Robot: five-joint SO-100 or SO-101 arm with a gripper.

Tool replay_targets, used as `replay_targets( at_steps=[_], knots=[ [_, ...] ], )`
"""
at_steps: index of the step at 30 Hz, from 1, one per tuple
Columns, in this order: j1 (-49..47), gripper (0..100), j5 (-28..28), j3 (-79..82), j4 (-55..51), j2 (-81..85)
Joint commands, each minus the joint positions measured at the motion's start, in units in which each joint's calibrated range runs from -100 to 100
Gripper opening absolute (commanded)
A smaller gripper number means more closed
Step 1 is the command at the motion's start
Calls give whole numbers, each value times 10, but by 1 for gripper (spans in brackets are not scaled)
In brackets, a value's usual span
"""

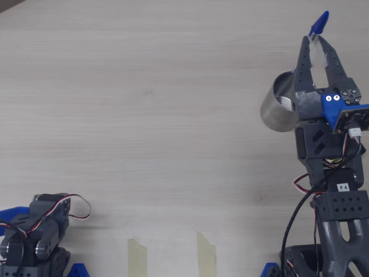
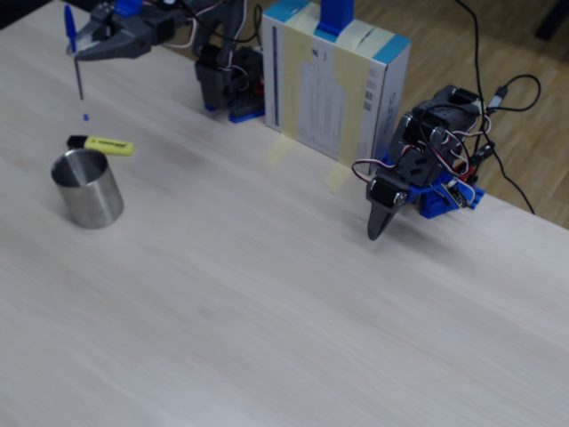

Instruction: Grab the blue pen and put it in the silver cup.

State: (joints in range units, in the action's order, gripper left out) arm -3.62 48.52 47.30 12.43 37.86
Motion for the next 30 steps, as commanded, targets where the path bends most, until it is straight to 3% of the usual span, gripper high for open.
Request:
replay_targets(
  at_steps=[1, 30],
  knots=[
    [23, 2, 22, 0, 9, 15],
    [87, 2, 28, 57, 9, -54]
  ],
)
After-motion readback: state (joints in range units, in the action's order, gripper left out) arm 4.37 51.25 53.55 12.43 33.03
